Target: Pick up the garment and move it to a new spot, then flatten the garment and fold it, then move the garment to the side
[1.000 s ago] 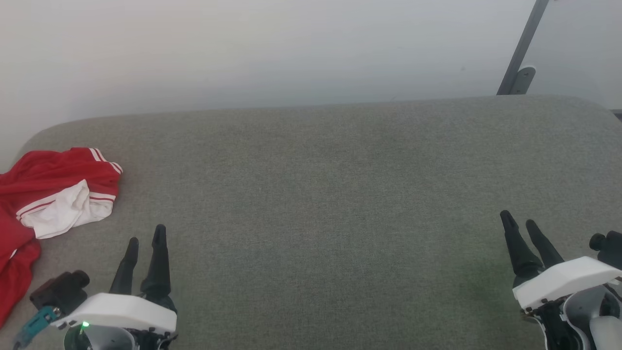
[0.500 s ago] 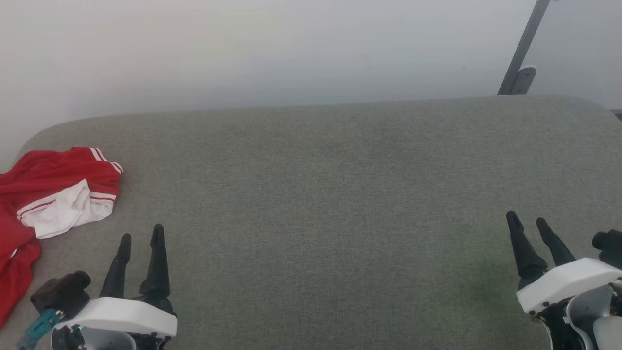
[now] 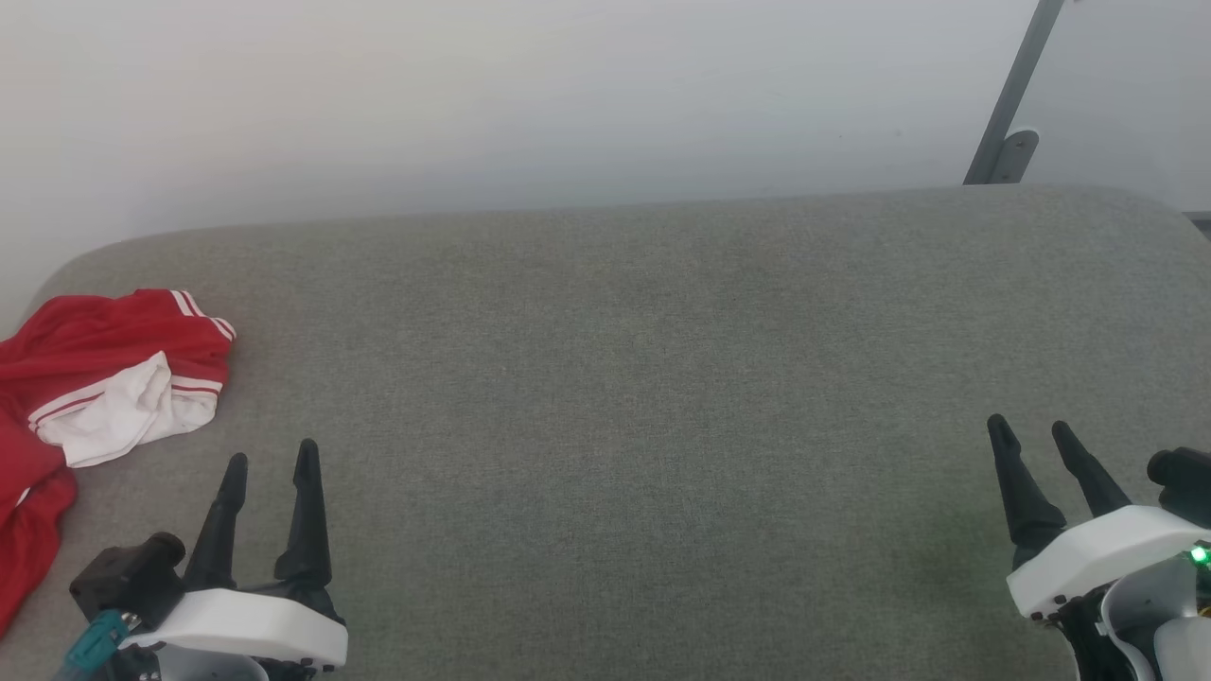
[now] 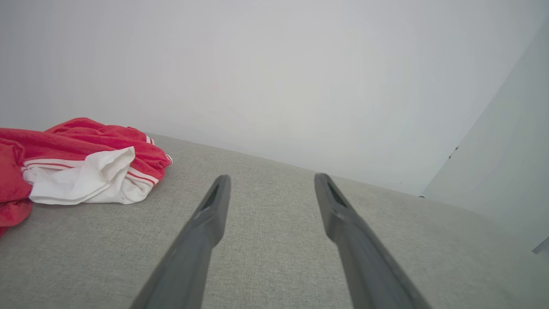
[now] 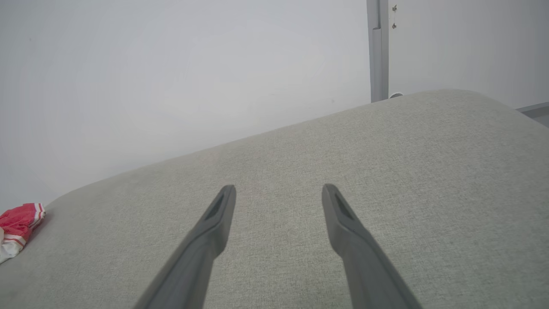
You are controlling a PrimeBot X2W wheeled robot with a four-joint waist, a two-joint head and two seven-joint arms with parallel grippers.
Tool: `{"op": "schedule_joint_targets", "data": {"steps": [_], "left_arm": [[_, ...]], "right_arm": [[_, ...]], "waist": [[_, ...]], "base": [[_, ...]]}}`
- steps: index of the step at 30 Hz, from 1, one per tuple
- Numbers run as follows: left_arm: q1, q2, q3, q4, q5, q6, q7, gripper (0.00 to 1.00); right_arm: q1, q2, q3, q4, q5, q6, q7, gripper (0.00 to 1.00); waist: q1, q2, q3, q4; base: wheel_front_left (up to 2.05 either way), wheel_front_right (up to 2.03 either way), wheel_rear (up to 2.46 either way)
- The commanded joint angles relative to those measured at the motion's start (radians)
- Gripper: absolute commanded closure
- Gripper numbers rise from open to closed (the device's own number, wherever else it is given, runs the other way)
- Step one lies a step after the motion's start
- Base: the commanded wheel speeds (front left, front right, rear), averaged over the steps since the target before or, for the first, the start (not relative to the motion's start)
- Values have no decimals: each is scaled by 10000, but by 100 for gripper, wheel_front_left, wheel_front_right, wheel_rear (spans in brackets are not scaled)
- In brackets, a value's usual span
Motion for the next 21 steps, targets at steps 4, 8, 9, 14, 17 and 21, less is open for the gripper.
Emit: {"op": "schedule_joint_targets", "data": {"steps": [4,8,9,14,17,21], "left_arm": [[83,16,60,-135,454,-80,-152,0],[100,-6,88,-173,777,-110,-240,0],[105,-12,97,-180,863,-124,-264,0],[134,-42,156,-196,1263,-192,-370,0],[158,-57,190,-199,1449,-195,-418,0],[180,-72,213,-197,1758,-246,-482,0]], "right_arm": [[11,-100,38,-125,-363,0,-62,0],[31,-137,61,-191,-651,0,-92,0],[35,-141,64,-202,-718,0,-95,0],[52,-176,73,-261,-1056,0,-117,0],[65,-195,77,-285,-1235,0,-129,0],[73,-218,85,-319,-1460,0,-161,0]], "waist": [[0,0,2,-4],[0,0,11,-3],[0,0,12,-2],[0,0,14,2],[0,0,12,3],[0,0,14,5]], "base": [[0,0,0],[0,0,0],[0,0,0],[0,0,0],[0,0,0],[0,0,0]]}}
